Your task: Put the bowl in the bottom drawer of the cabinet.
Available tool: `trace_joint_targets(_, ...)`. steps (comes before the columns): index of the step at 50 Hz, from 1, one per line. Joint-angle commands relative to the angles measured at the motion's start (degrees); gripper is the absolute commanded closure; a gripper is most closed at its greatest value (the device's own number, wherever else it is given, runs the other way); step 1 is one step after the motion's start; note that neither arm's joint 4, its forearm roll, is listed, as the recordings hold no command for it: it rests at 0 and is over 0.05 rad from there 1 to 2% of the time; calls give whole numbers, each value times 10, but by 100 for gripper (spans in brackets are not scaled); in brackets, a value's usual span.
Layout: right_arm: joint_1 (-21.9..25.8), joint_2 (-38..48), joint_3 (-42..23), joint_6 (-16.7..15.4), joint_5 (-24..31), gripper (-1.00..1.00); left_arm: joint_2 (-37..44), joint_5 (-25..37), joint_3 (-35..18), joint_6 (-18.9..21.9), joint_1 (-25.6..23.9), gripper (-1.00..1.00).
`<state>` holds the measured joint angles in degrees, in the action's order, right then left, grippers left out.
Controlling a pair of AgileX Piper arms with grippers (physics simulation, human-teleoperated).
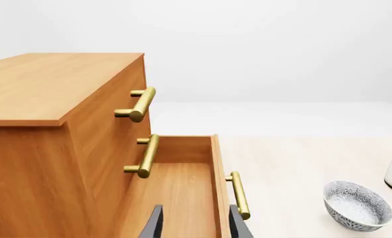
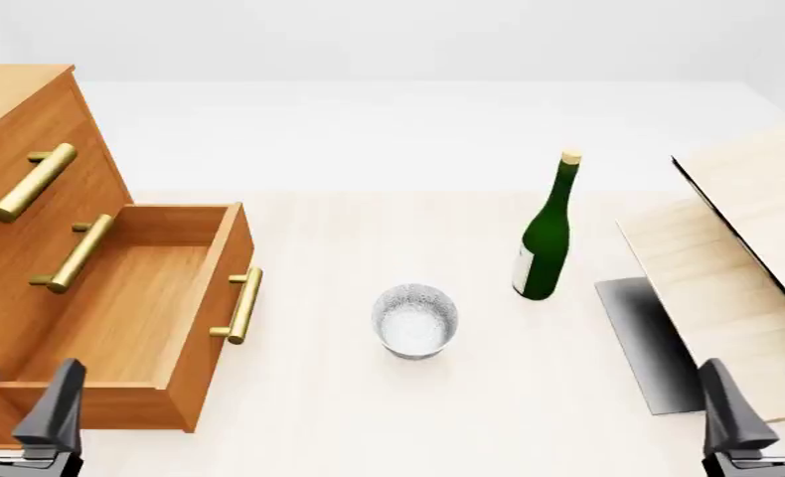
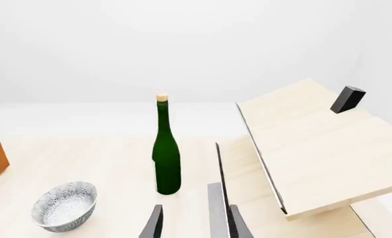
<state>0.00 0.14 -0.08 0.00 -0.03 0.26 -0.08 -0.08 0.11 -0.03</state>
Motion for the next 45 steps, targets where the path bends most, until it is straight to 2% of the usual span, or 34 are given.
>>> trace_joint_targets(1,0,3,-2,0,-1,-100,5,-1,-2,1,0,-100)
trace_joint_targets(11,0,4,-2,0,-1,-100,8,0,-2,2,-6,-100)
trace_joint_targets(19,0,3,-2,0,0,-100,4,10,-9,16,-36,-100)
trace_joint_targets(26,0,3,-2,0,0,-100,2,15,-16,10,-50,-100)
trace_joint_targets(27,0,3,-2,0,-1,-100,10,8,-24,13,-86,-100)
trace_joint_targets(28,0,3,-2,0,-1,-100,12,11,-32,15,-96,-100)
trace_joint_targets(31,0,3,-2,0,0,-100,21,3,-34,6,-105,-100)
trace_joint_targets(32,0,3,-2,0,0,-100,7,-15,0,9,-113,-100)
trace_joint_targets(36,0,3,-2,0,0,-100,8,-20,0,10,-128,-100)
trace_joint_targets(40,0,3,-2,0,-1,-100,7,-32,-2,22,-166,-100)
trace_joint_targets(45,0,4,-2,0,-1,-100,56,-78,-3,22,-189,-100)
